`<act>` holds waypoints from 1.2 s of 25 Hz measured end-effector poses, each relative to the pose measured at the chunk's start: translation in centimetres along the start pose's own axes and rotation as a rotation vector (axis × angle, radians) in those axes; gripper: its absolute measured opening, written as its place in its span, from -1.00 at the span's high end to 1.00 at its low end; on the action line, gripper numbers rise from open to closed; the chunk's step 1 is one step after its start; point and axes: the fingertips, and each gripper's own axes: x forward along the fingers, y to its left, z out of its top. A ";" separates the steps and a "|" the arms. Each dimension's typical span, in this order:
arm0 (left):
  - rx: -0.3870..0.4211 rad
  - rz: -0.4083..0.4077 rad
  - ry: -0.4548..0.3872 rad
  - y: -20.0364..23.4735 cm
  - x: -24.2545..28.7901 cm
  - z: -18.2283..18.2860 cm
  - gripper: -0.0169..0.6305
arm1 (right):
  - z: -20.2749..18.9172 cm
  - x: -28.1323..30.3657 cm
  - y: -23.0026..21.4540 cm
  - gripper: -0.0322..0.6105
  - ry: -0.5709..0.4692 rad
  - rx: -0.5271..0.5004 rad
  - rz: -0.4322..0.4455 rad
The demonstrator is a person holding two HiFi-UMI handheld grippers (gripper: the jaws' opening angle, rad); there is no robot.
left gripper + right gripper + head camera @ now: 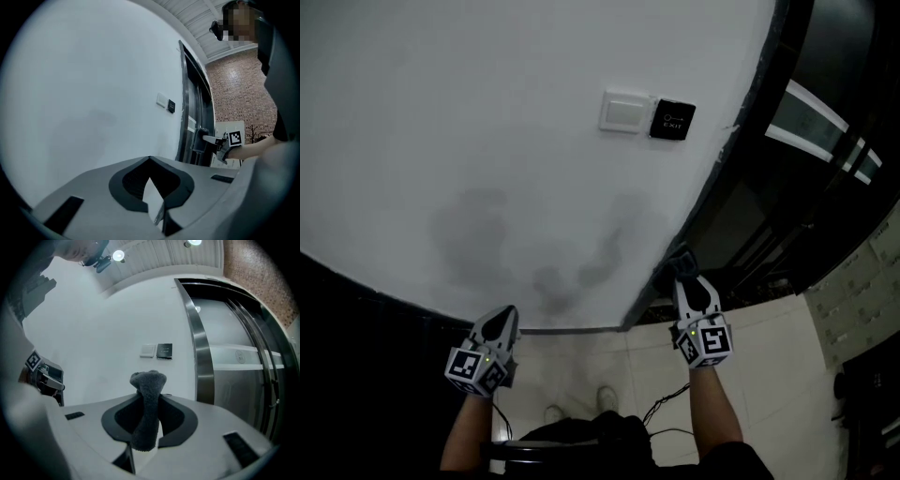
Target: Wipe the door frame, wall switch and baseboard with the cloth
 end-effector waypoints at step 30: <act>-0.006 0.186 0.070 4.6 0.1 -2.5 0.94 | -9.0 5.4 4.5 0.64 0.154 0.022 0.233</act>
